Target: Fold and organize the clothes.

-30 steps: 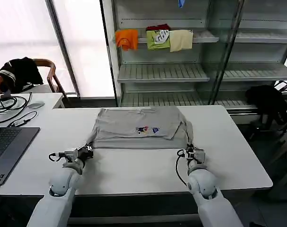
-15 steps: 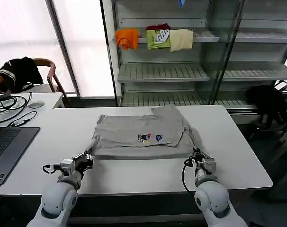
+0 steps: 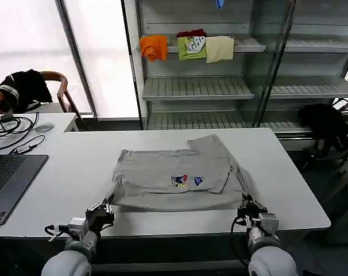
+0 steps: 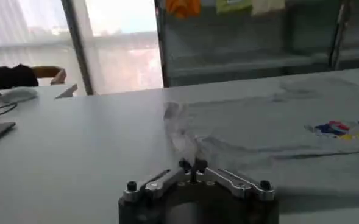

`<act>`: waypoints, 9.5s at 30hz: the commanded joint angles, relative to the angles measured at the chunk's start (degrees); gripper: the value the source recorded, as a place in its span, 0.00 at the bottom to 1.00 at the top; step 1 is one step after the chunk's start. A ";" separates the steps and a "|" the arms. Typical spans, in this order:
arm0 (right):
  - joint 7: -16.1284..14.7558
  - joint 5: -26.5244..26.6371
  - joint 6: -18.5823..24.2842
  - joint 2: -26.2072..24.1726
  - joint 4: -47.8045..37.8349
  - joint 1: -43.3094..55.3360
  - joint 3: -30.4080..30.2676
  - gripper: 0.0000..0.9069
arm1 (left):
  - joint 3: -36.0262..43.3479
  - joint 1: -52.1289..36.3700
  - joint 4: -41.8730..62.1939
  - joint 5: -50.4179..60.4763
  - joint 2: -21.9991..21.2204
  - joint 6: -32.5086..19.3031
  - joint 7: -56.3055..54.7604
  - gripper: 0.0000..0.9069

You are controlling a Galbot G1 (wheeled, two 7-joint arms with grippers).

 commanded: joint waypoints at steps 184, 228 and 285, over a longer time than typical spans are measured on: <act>-10.19 2.04 -0.03 3.41 -19.54 31.37 -3.57 0.00 | 8.88 -26.19 19.85 -6.50 6.17 -2.30 6.39 0.02; -7.80 -2.89 3.85 3.55 -12.24 8.73 0.46 1.00 | 8.30 -17.70 14.22 0.33 4.43 -2.57 6.85 1.00; -7.32 5.75 2.82 -2.49 4.48 2.10 12.61 1.00 | 0.00 -10.52 12.85 0.05 -8.46 -3.04 6.76 0.34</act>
